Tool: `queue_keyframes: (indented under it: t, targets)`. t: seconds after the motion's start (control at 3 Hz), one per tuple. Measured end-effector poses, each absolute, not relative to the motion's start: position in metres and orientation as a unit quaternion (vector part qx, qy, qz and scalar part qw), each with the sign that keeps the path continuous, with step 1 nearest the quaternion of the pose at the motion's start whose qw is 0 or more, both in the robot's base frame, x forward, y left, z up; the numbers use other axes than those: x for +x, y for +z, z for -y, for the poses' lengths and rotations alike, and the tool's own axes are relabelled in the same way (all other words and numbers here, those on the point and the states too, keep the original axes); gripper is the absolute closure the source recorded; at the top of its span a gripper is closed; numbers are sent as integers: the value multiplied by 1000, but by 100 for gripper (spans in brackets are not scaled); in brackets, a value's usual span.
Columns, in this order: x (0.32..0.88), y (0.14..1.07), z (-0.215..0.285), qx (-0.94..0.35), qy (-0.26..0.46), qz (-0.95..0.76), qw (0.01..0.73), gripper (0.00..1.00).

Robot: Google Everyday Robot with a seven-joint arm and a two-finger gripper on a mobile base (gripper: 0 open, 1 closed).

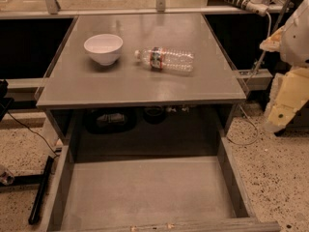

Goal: Place water bottle into top drawer

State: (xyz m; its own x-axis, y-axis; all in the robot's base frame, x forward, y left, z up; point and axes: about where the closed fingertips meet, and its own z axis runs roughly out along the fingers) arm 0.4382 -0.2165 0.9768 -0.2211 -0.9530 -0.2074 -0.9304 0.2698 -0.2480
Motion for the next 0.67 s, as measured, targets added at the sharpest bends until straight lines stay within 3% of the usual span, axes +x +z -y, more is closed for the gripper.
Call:
queue_keyframes:
  t: [0.67]
  targets:
    - [443,982,209,-617,-36,-766,178,0]
